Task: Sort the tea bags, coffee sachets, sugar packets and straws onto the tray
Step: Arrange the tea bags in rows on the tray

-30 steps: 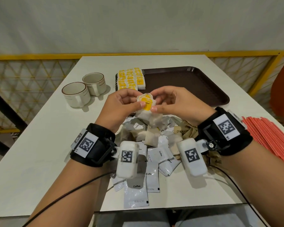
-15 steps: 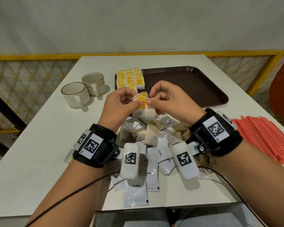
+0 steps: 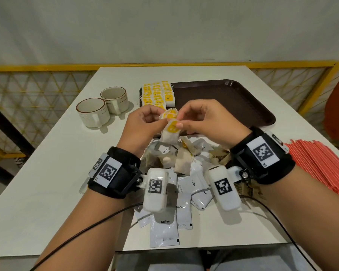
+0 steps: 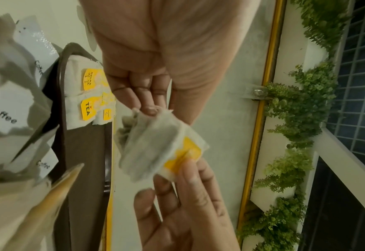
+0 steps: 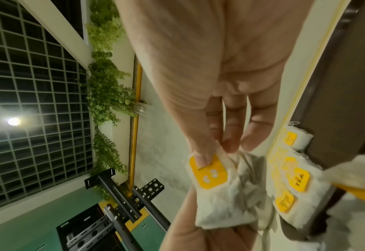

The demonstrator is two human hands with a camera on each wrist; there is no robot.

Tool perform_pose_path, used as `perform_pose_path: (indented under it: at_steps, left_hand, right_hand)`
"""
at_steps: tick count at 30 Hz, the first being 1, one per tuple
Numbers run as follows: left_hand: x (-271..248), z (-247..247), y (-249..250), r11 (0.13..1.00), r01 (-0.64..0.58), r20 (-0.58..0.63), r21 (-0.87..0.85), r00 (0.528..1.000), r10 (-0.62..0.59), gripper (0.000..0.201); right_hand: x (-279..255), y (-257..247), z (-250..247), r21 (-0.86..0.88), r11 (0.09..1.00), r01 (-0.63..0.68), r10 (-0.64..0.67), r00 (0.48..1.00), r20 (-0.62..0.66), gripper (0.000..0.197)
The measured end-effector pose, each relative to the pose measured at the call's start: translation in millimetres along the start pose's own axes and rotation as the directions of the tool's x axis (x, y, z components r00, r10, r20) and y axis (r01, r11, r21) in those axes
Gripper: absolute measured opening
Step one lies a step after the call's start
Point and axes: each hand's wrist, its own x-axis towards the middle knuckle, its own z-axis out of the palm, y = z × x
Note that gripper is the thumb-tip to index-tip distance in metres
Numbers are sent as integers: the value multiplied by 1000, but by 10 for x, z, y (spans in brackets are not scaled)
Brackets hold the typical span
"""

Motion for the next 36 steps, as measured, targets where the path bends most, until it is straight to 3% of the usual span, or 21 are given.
perform_pose_path:
  at_steps: [5,10,15,20,28,32,36]
  left_hand:
    - [-3,-19,9,1000,-3,52,-24,999,4,14]
    - [-30,-8,35,996,29,101,-79,995,-21,11]
    - [-20,1,23,991,61,101,-119,994,-49,22]
    - [-19,23,39,987,65,86,-145,995,-53,8]
    - [22,-25,-7,996,53,31,-71,998,-51,11]
    - [50,-78,-25,1000,6,12,-11,1000,-6,10]
    - [34,-69,-18,996,-44,59,75,997,40,13]
  right_hand:
    - [9,18,-52,74,996,-43,45,999,-23,18]
    - [1,101,45,157,987,-45,66,989,-129,17]
    - [-11,132,73,110,993,-35,54,984,-172,15]
    - [-1,133,52,84,995,-57,73,977,-200,13]
    - [-9,97,-4,101,994,-53,66,989,-134,20]
    - [9,53,-113,2,1000,-21,21,1000,-17,38]
    - [38,53,-114,-102,994,24,-22,1000,17,32]
